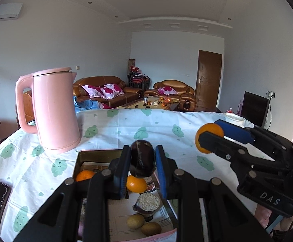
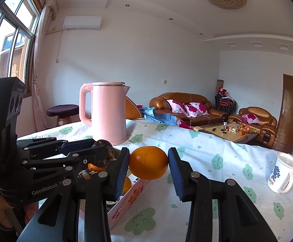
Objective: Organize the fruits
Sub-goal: 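Carry the right gripper's orange over the tin while the left carries the dark fruit there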
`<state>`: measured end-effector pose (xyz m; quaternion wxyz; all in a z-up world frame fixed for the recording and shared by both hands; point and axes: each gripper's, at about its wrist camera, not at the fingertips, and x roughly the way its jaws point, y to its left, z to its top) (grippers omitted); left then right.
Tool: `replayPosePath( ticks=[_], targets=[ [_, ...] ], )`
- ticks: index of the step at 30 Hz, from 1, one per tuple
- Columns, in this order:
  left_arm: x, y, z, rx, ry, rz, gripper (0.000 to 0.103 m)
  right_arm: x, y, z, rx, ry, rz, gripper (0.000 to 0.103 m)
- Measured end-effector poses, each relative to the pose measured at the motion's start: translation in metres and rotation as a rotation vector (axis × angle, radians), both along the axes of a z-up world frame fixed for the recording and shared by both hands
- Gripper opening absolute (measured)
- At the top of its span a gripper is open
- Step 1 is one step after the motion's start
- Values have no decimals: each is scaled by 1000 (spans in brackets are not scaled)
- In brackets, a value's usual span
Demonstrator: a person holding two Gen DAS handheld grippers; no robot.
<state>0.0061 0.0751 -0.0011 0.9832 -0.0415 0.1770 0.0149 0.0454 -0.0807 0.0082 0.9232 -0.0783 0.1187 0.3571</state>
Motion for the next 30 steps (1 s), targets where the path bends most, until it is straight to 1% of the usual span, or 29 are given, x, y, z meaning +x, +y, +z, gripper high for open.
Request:
replayPosePath(
  ticks=[23, 30],
  targets=[
    [-13, 52, -14, -8, 43, 103, 26, -10, 56, -16, -69, 18, 98, 42],
    [-11, 59, -20, -4, 73, 115, 26, -6, 68, -25, -88, 57, 124, 42]
  ],
)
